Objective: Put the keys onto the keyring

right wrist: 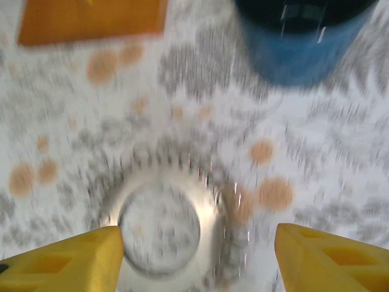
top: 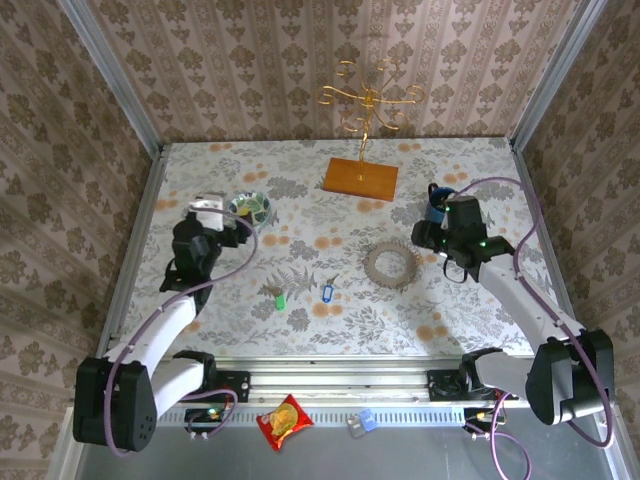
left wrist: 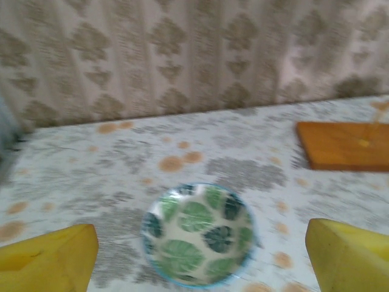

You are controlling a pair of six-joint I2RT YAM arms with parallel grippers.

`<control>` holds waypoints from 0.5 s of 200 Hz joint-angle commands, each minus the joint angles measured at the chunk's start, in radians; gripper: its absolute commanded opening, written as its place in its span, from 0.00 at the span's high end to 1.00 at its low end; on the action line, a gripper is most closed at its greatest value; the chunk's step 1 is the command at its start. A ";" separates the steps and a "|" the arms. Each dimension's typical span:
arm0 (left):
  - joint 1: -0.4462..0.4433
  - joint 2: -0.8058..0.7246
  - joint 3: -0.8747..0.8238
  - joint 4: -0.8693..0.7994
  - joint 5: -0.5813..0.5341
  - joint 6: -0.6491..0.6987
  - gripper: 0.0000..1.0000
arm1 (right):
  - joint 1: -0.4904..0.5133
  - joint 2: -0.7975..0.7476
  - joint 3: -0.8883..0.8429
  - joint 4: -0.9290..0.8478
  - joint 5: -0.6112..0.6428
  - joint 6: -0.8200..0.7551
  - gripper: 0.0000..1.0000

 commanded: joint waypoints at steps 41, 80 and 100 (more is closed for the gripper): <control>-0.425 0.163 0.142 -0.252 -0.130 -0.282 0.18 | 0.157 0.056 0.054 -0.313 0.037 0.093 0.35; -0.680 0.362 0.286 -0.389 -0.124 -0.377 0.15 | -0.004 0.030 -0.002 -0.316 -0.017 0.104 0.37; -0.744 0.469 0.373 -0.456 -0.041 -0.411 0.16 | -0.049 -0.011 -0.035 -0.286 -0.052 0.106 0.38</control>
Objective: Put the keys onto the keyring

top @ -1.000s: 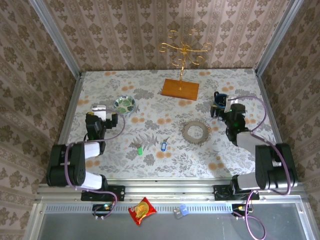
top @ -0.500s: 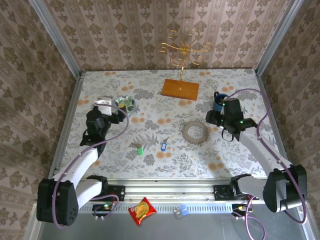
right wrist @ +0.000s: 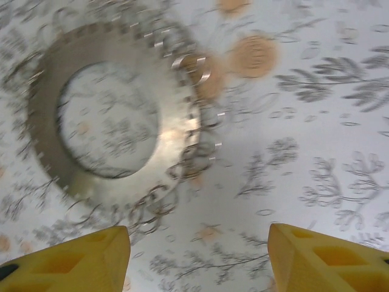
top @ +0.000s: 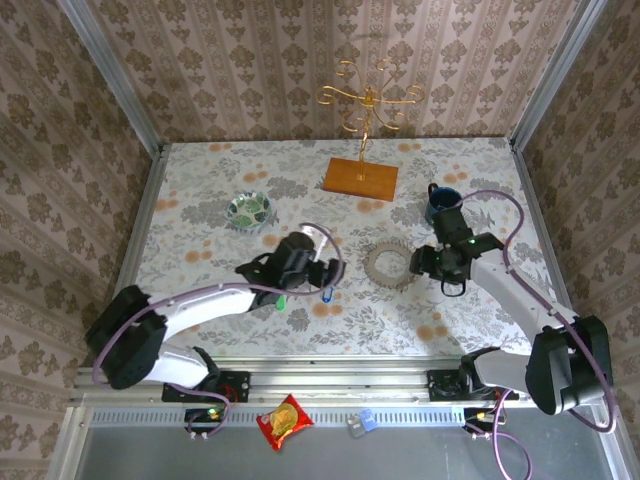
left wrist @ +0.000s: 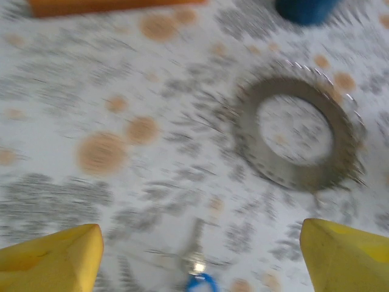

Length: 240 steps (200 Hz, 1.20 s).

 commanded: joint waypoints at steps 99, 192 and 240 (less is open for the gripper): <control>-0.093 0.429 0.392 -0.207 0.279 -0.136 0.44 | -0.049 -0.089 -0.070 0.041 -0.086 0.025 0.37; -0.089 0.561 0.484 -0.254 0.301 -0.169 0.61 | -0.050 -0.082 -0.079 0.066 -0.105 0.023 0.37; -0.087 0.582 0.484 -0.232 0.310 -0.194 0.70 | -0.051 -0.080 -0.082 0.070 -0.119 0.022 0.37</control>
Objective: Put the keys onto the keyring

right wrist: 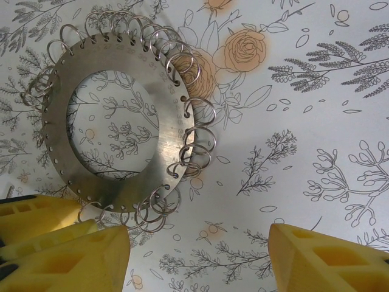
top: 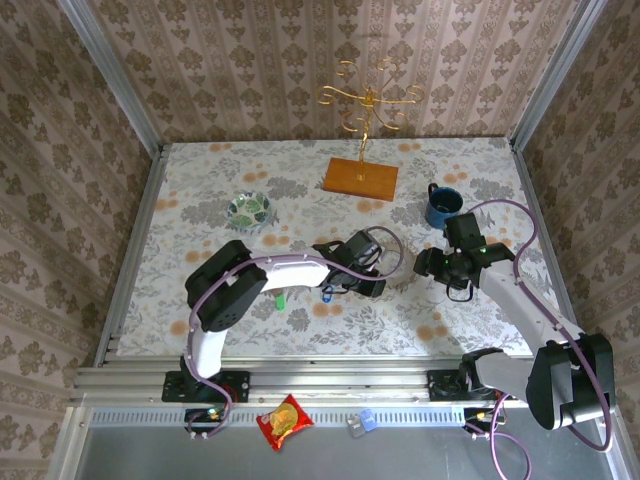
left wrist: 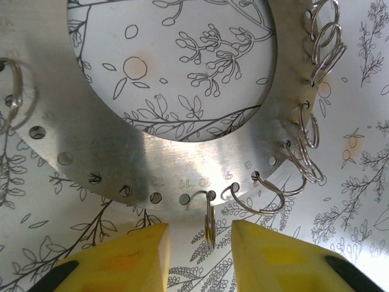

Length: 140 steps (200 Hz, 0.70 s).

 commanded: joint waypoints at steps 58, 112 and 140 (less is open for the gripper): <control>0.002 0.032 0.018 0.018 0.032 -0.041 0.77 | -0.001 -0.011 -0.017 0.015 -0.026 0.003 0.37; 0.001 0.047 0.008 0.059 0.040 -0.060 0.84 | -0.003 -0.020 -0.017 0.002 -0.026 -0.004 0.37; 0.002 0.043 0.004 0.077 0.042 -0.055 0.92 | -0.003 -0.023 -0.017 0.000 -0.031 -0.007 0.37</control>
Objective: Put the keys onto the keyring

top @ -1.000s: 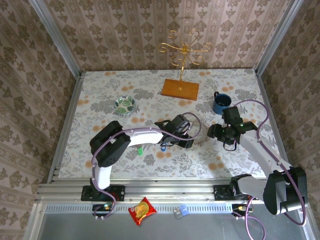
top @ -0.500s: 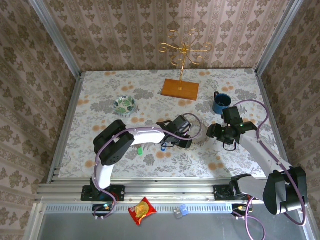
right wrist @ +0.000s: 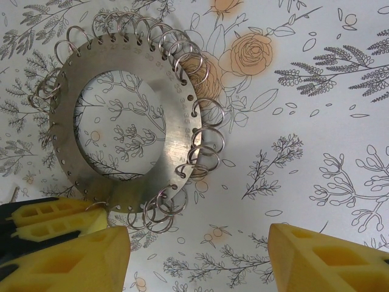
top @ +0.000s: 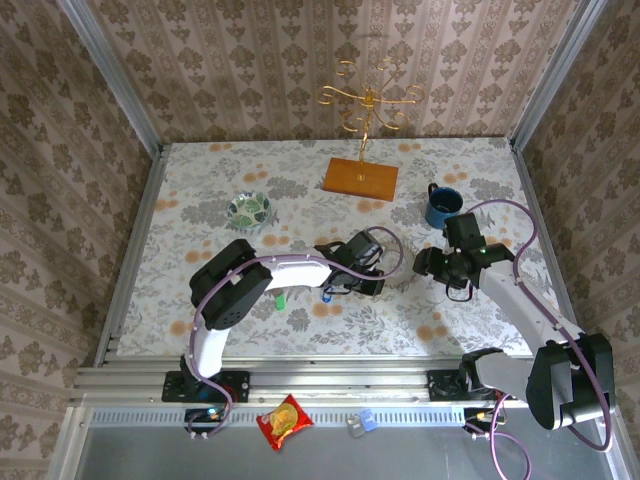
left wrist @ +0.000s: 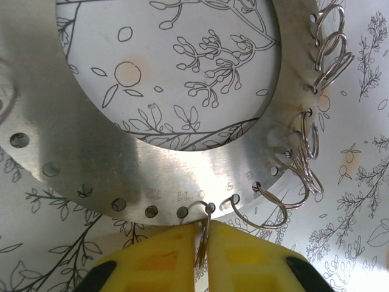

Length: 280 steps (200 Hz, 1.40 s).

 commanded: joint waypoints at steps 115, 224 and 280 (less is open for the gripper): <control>-0.018 -0.311 -0.268 0.330 -0.267 0.295 1.00 | -0.004 -0.035 0.140 -0.056 -0.008 -0.102 0.38; 0.137 -0.503 -0.330 0.475 0.049 0.563 1.00 | -0.004 0.063 0.356 0.184 -0.189 -0.183 0.37; 0.248 -0.584 -0.430 0.680 0.261 0.689 1.00 | 0.011 0.057 0.403 0.250 -0.331 -0.394 0.35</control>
